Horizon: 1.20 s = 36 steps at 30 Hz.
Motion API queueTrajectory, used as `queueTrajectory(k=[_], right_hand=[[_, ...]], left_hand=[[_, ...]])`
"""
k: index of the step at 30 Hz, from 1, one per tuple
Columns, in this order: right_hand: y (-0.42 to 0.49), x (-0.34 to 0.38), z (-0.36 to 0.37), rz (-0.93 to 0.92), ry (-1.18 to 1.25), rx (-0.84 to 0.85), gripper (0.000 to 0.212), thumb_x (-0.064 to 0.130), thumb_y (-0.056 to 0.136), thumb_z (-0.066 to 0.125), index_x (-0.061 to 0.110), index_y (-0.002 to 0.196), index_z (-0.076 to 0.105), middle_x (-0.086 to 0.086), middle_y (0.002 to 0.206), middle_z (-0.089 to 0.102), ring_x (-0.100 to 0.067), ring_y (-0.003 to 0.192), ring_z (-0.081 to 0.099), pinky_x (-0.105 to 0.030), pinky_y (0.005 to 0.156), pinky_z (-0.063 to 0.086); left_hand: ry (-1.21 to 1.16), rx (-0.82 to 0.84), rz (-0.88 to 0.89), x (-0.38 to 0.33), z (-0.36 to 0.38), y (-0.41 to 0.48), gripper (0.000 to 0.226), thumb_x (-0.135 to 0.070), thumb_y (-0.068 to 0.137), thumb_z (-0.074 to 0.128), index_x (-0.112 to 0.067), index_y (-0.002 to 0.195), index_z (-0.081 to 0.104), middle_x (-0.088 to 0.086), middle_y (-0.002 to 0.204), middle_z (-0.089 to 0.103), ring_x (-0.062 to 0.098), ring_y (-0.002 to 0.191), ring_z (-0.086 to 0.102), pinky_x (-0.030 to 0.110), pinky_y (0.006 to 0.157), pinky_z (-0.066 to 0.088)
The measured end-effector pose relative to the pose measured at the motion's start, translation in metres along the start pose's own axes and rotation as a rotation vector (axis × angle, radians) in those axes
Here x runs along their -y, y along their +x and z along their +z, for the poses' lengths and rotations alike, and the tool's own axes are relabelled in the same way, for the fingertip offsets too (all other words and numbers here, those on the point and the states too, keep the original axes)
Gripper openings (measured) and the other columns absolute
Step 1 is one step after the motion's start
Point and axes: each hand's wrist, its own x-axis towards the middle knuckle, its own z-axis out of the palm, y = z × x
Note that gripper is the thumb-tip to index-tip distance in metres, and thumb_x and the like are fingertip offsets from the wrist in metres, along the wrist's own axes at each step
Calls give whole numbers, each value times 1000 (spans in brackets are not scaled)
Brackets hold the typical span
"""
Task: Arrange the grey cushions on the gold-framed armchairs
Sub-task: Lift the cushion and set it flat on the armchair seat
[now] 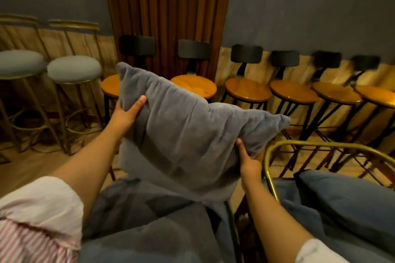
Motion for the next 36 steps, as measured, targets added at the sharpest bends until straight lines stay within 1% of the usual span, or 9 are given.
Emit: queueTrajectory(k=[4,7,11,14,19,23,27,32,36], right_hand=[[-32,58,-38,-49,51,-31,113,79,48,70,33,144,30,0,148,45,-23,135,42,-44,112,35],[-60,98,-82,-173,120,-93,97,56,63,76,27,144,32,-3,147,45,-21,134,42,-35,110,35],[-92,127,-147,-233,157,-210,106,62,54,74,25,144,34,-4,146,47,-21,134,44,-39,111,36],[-103,136,-201,-230,171,-297,89,48,69,76,22,144,36,-6,146,47,-24,134,44,-40,111,36],[-100,143,-299,-228,168,-446,81,53,67,75,24,136,45,-5,139,54,-24,129,49,-43,109,39],[-75,148,-385,-234,142,-543,72,49,70,75,23,132,49,-5,136,57,-23,126,52,-37,103,42],[-26,146,-467,-185,45,-607,71,50,72,73,21,132,50,-7,136,57,-26,127,51,-34,98,40],[52,124,-553,-34,-92,-632,89,73,64,62,21,134,47,-9,134,58,-33,123,52,-46,103,42],[120,101,-590,86,-226,-631,88,72,70,57,18,137,41,-13,139,52,-39,126,48,-52,105,39]], left_hand=[[55,14,66,-73,1,-56,89,-62,77,58,-26,150,22,8,155,33,32,142,32,48,115,28],[61,73,102,-116,15,-100,94,-65,74,58,-25,150,20,8,156,31,32,142,31,49,116,28],[82,138,126,-140,46,-156,87,-61,80,55,-26,150,18,8,157,29,32,142,30,48,114,28],[69,219,124,-145,81,-191,85,-59,81,55,-25,150,18,8,157,28,32,142,30,47,113,28],[-4,397,136,-142,160,-241,89,-52,74,69,-21,147,28,8,152,37,30,138,38,44,111,35],[112,555,194,-131,245,-269,106,-52,59,81,-24,147,28,5,152,38,29,138,38,47,111,35],[153,539,172,-111,340,-287,103,-46,55,84,-19,142,36,7,146,46,28,134,45,44,108,40],[243,526,42,-72,458,-291,95,-54,56,82,-16,136,45,9,139,54,33,127,51,49,104,43],[366,503,-36,-42,523,-279,96,-62,57,77,-15,135,48,11,138,55,35,125,52,46,100,46]])
